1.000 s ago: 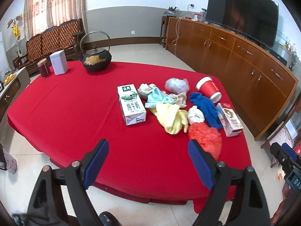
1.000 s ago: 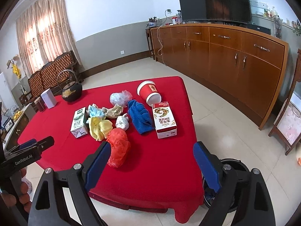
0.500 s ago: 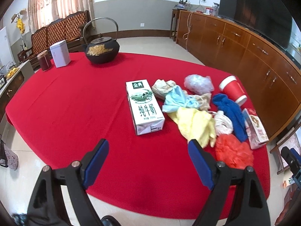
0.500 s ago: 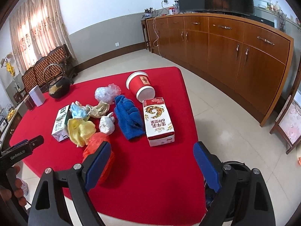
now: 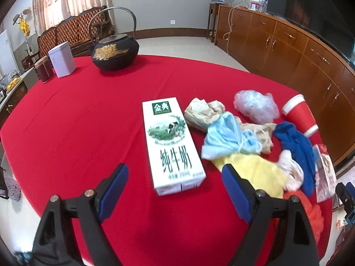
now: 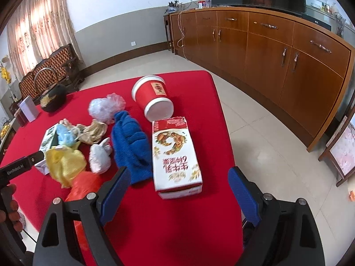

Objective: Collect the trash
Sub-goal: 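Return both grippers to the table and approach the milk cartons, then grasp the white milk carton with the left gripper while the right grasps the nut-milk carton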

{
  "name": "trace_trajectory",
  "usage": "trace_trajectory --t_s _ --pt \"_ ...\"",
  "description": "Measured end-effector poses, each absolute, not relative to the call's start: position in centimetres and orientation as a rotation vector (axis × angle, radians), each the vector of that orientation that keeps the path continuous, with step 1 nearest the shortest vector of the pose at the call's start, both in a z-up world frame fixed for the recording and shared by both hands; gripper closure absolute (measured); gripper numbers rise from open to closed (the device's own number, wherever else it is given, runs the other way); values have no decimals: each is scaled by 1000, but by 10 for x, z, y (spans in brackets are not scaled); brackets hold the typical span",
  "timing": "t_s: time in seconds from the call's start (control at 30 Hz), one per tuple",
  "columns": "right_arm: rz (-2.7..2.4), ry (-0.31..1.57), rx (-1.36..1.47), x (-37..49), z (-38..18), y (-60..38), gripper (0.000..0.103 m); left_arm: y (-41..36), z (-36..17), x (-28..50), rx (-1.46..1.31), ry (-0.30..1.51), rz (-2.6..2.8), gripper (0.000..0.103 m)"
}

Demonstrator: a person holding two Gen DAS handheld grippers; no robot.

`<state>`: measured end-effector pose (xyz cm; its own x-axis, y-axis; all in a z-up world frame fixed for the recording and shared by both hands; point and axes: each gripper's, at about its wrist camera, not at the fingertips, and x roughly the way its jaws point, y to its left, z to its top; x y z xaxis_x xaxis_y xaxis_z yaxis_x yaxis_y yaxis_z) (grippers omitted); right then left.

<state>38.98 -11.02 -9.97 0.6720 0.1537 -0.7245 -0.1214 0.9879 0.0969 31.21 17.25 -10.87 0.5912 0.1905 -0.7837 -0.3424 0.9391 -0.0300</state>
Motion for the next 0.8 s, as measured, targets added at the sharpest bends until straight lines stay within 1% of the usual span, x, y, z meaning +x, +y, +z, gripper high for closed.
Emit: trace_trajectory --t_s 0.37,0.7,0.77,0.8 --pt "155 868 22 424 -129 -107 12 183 -131 336 -208 925 354 16" --pt "174 891 54 445 -141 -104 12 193 -142 342 -245 933 359 16" --pt "182 894 57 448 -141 -101 16 196 -144 343 -263 937 348 16" --pt "185 891 57 448 -141 -100 25 197 -145 343 -276 939 344 17"
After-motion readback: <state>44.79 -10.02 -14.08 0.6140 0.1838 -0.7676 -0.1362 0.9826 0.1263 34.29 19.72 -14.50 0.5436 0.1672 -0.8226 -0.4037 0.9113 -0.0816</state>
